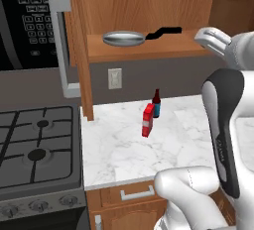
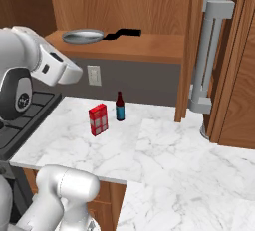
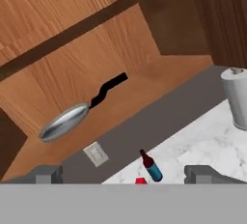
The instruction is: Pick the pan from the cabinet and place it on the stove. Then turn on the stove burner for the pan.
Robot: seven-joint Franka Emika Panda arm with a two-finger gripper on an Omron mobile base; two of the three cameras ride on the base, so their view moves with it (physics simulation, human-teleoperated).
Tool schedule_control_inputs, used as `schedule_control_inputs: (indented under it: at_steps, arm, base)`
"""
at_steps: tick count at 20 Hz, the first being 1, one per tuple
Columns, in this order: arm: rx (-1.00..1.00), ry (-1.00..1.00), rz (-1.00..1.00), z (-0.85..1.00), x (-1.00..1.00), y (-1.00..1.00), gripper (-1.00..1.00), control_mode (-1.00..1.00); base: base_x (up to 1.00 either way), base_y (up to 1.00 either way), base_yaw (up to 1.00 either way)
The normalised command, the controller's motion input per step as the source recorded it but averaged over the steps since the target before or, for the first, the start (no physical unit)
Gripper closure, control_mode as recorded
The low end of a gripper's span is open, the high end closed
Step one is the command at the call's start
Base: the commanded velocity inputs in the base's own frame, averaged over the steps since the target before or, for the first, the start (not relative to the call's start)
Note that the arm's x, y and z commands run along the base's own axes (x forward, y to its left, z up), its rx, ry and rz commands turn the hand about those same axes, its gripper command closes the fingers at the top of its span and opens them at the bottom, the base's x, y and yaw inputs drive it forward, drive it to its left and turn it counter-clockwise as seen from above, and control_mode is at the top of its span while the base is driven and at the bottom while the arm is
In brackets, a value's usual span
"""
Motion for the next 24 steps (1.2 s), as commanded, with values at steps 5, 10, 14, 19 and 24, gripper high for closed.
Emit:
schedule_control_inputs:
  at_steps: [5,10,14,19,24]
  arm:
    - [0.28,0.0,0.0,0.13,0.03,0.0,-1.0,-1.0]
    - [0.16,-0.03,0.0,-0.01,0.01,0.0,-1.0,-1.0]
    - [0.11,-0.07,-0.03,-0.06,0.0,0.0,-1.0,-1.0]
    - [0.15,-0.02,-0.04,0.0,0.11,0.0,-1.0,-1.0]
    - [0.19,0.0,-0.01,0.0,0.25,-0.02,-1.0,-1.0]
  base:
    - [0.0,0.0,0.0]
    - [0.0,0.0,0.0]
    - [0.0,0.0,0.0]
    - [0.0,0.0,0.0]
    - [0.0,0.0,0.0]
